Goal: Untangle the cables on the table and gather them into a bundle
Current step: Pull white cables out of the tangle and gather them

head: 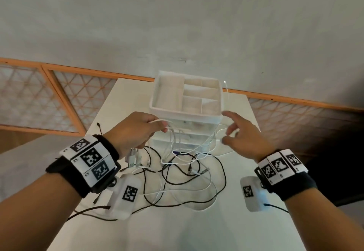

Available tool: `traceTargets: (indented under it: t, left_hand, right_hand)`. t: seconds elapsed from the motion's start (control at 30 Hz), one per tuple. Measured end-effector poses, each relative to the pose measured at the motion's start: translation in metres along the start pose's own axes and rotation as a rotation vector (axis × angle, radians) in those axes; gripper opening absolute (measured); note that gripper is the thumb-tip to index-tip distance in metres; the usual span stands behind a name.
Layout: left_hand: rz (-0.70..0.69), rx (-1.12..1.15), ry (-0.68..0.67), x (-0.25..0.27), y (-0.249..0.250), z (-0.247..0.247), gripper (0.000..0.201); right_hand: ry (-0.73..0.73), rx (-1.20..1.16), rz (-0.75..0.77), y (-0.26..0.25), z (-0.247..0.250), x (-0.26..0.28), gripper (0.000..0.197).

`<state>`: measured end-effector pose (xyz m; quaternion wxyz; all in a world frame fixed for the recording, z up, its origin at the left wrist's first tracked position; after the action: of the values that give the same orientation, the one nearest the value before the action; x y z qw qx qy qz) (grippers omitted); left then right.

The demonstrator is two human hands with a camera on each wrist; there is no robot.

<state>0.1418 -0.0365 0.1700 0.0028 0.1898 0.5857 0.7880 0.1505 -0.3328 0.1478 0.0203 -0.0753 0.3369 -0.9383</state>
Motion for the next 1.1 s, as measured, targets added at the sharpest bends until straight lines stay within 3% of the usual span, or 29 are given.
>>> traceTargets:
  t: [0.1,0.13,0.2,0.23,0.37,0.43,0.5,0.57,0.6,0.67,0.73,0.8,0.9,0.97,1.03,1.1]
  left_hand:
    - [-0.083,-0.042,-0.13,0.002,0.01,-0.017,0.025]
    - [-0.116,-0.051,-0.168,0.004,0.015,-0.022,0.024]
    - [-0.187,-0.062,-0.232,0.01,0.023,-0.027,0.022]
    - [-0.22,-0.059,-0.25,0.014,0.028,-0.026,0.02]
    - [-0.273,-0.056,-0.209,0.028,0.037,-0.011,0.041]
    - [-0.23,-0.099,-0.211,0.03,0.031,-0.002,0.045]
    - [-0.175,-0.336,-0.238,0.023,0.014,0.004,0.04]
    - [-0.097,-0.663,-0.288,0.01,-0.011,0.003,0.035]
    - [-0.042,-0.785,-0.291,0.004,-0.026,-0.001,0.034]
    - [0.038,-0.922,-0.232,-0.007,-0.057,-0.011,0.03]
    - [0.089,-0.955,-0.132,-0.012,-0.079,-0.021,0.027]
    - [0.101,-0.889,-0.047,-0.016,-0.092,-0.026,0.026]
    - [0.129,-0.655,0.034,-0.018,-0.094,-0.031,0.033]
    - [0.151,-0.476,0.069,-0.017,-0.09,-0.034,0.037]
    - [0.136,-0.368,0.091,-0.014,-0.082,-0.036,0.04]
    - [0.106,-0.365,0.104,-0.012,-0.076,-0.035,0.045]
  right_hand:
    - [-0.119,-0.123,0.234,-0.062,-0.014,0.022,0.079]
    - [-0.152,-0.084,0.267,-0.073,-0.025,0.025,0.071]
    - [-0.158,0.052,0.28,-0.076,-0.046,0.022,0.031]
    - [-0.154,0.096,0.229,-0.068,-0.054,0.016,0.018]
    - [-0.166,0.187,-0.06,0.004,-0.058,-0.014,0.039]
    - [-0.068,0.254,-0.137,0.034,-0.043,-0.028,0.036]
    - [0.142,0.092,-0.178,0.045,-0.019,-0.037,0.022]
    - [0.389,-0.145,-0.091,0.044,-0.001,-0.039,0.02]
    - [0.429,-0.206,-0.048,0.041,0.001,-0.037,0.018]
    - [0.283,-0.181,-0.048,0.047,-0.012,-0.034,0.019]
    - [0.03,-0.09,-0.183,0.065,-0.042,-0.025,0.058]
    - [-0.067,-0.036,-0.292,0.079,-0.068,-0.01,0.082]
    - [-0.064,0.122,-0.321,0.094,-0.107,0.011,0.048]
    - [-0.2,0.168,-0.341,0.097,-0.133,0.023,0.026]
    - [-0.282,0.08,-0.338,0.094,-0.15,0.027,0.015]
    - [-0.226,0.025,-0.282,0.081,-0.148,0.023,0.008]
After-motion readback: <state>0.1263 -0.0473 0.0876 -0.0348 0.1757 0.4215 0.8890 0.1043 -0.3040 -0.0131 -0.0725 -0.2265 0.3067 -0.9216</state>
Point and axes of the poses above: each hand's wrist, its own x-axis away from the middle knuckle, its own z-axis out of the back of the hand, y = z × x, the point moved 1 cm from there along -x, towards the middle knuckle, and after that the axes turned 4 degrees about -y, right-handed, at the moved point
